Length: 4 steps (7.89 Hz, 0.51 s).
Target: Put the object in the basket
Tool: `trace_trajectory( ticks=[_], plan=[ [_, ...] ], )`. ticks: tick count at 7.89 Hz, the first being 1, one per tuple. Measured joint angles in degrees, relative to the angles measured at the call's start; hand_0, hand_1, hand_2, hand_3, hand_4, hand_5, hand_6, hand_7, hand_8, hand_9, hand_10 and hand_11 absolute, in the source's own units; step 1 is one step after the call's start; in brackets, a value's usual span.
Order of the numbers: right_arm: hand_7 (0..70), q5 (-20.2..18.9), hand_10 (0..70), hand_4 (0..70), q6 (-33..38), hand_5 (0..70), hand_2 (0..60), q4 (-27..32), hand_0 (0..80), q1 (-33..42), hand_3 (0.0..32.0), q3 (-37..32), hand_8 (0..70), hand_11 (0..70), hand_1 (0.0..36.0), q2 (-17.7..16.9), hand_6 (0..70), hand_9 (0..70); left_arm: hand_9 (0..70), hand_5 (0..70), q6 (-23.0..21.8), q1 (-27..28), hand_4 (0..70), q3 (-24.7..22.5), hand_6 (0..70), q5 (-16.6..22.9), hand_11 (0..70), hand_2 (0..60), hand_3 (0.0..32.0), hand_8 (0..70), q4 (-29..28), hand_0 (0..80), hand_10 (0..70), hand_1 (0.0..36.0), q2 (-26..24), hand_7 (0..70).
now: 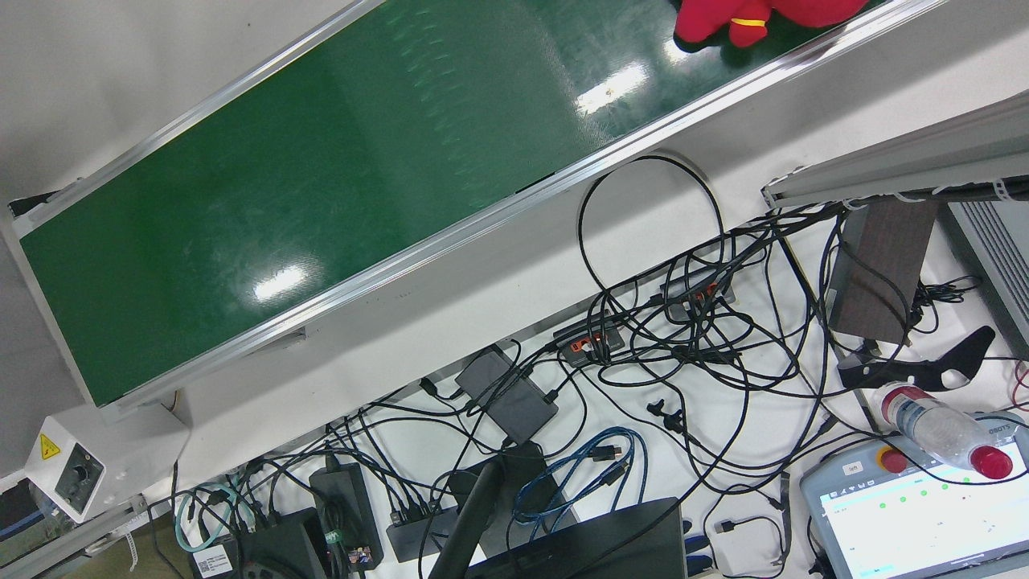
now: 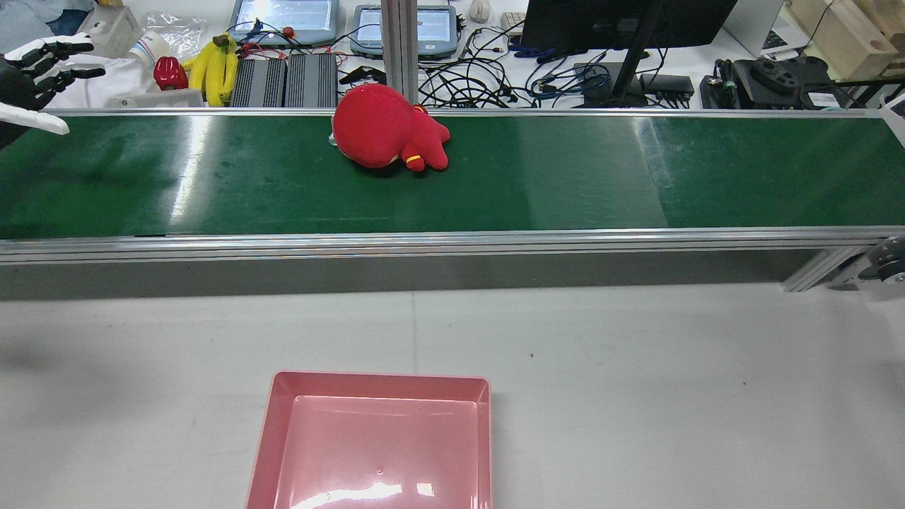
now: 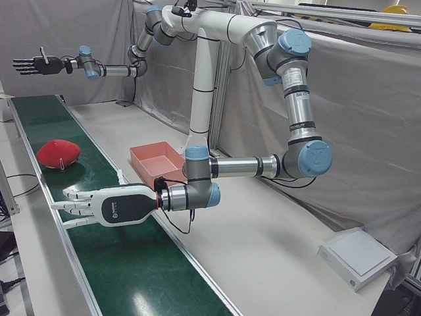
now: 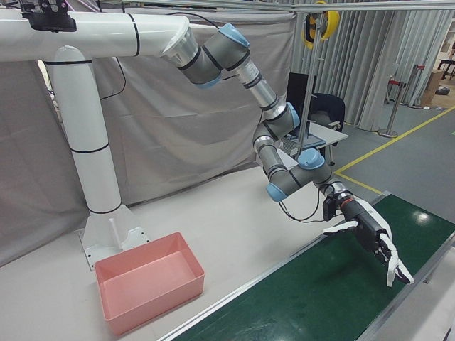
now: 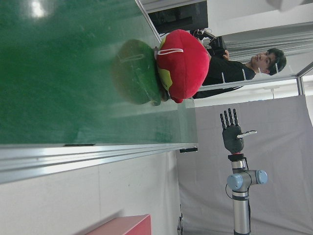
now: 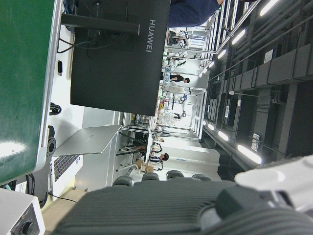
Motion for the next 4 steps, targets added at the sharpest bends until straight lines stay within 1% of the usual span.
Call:
trace_trajectory(
  ticks=[3,4],
  plan=[
    [0.0,0.00,0.0,0.0,0.00,0.0,0.0,0.02,0.0,0.00,0.0,0.00,0.0,0.0,0.0,0.00,0.0,0.0,21.1,27.7,0.00,0.02,13.8,-0.02,6.6,-0.01,0.0,0.0,0.0,14.0,0.00,59.6,0.0,15.7,0.03,5.4],
    [0.0,0.00,0.0,0.0,0.00,0.0,0.0,0.01,0.0,0.00,0.0,0.00,0.0,0.0,0.0,0.00,0.0,0.0,20.7,29.2,0.00,0.03,14.3,-0.10,6.5,-0.01,0.0,0.0,0.0,13.7,-0.01,61.0,0.0,16.6,-0.11,5.4]
  ],
)
